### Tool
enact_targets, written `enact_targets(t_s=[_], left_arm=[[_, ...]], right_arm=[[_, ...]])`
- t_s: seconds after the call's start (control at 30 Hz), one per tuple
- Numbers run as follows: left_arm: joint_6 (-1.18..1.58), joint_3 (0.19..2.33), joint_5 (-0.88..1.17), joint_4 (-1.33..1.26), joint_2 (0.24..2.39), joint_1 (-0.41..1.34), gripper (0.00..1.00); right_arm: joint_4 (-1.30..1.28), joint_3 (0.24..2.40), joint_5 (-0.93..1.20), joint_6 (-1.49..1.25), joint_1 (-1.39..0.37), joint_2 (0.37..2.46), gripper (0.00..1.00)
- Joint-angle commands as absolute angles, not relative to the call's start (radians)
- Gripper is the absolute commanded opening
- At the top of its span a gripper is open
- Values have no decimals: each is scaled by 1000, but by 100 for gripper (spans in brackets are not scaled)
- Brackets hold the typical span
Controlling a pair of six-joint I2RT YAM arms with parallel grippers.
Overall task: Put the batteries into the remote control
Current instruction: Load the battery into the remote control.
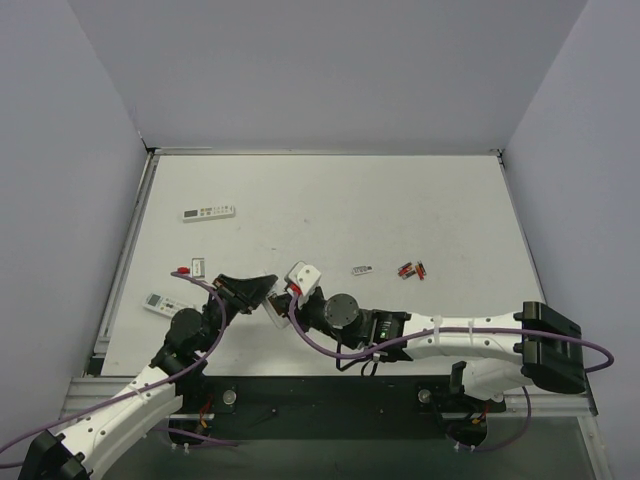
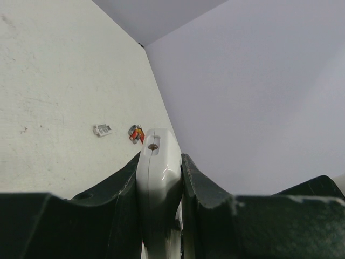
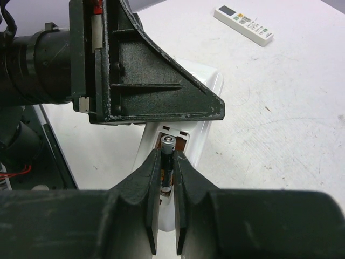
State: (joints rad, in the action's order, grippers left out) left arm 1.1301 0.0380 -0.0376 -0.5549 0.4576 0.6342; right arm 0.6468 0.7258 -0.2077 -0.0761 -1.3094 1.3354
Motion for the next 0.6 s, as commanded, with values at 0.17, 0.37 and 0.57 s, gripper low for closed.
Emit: enact_targets(t_s=[0.17, 0.37, 0.57], left_arm=[[1066, 115, -61, -544, 479, 646, 0], [1054, 127, -51, -565, 512, 653, 0], [1048, 121, -71, -558, 534, 660, 0]], right_arm=[[660, 744, -322, -98, -1310, 1376, 0], [693, 739, -301, -132, -1312, 1381, 0], [745, 726, -296, -141, -1312, 1333, 0]])
